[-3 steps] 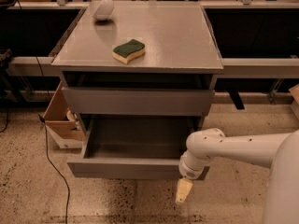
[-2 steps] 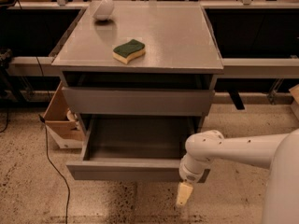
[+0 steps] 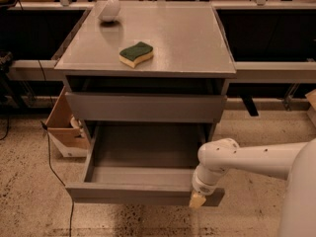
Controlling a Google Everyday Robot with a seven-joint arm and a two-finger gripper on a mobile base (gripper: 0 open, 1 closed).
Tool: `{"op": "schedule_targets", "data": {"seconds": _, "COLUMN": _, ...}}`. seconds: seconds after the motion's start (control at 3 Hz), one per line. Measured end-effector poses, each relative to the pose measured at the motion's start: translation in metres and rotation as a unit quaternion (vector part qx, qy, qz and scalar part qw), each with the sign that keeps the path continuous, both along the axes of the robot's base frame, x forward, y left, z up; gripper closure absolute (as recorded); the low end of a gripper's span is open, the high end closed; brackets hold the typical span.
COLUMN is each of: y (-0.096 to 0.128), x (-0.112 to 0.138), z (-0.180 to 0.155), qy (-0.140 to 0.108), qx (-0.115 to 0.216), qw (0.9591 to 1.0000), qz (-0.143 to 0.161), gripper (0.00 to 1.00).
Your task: Open middle drawer
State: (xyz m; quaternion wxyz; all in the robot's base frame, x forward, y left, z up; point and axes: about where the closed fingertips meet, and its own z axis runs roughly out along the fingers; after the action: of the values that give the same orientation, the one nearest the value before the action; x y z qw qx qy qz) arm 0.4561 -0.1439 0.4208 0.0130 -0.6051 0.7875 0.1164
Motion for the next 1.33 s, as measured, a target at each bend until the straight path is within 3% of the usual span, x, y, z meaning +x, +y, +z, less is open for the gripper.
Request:
{"op": "schedule_targets", "data": {"seconds": 0.33, "y": -0.0016, "x": -0.0026, "z": -0.0014, "qy": 0.003, "qx": -0.001, "qw": 1.0000, "qz": 0.002, "gripper": 0.79}}
{"op": "schedule_targets", "data": {"seconds": 0.67, "y": -0.0031, "x": -0.0046, "z": -0.0039, "qy": 0.005, "qx": -0.002, "qw": 1.0000, "qz": 0.002, "gripper": 0.67}}
{"op": "schedule_targets", "data": {"seconds": 1.0, "y": -0.0102, "x": -0.0007, "z": 0.0055, "qy": 0.000, "qx": -0.007, "qw": 1.0000, "qz": -0.005, "gripper": 0.43}}
{"op": "schedule_targets", "data": {"seconds": 1.33, "y": -0.0102, "x": -0.0007, "z": 0.0050, "qy": 0.000, "qx": -0.007, "qw": 1.0000, "qz": -0.006, "gripper": 0.37}}
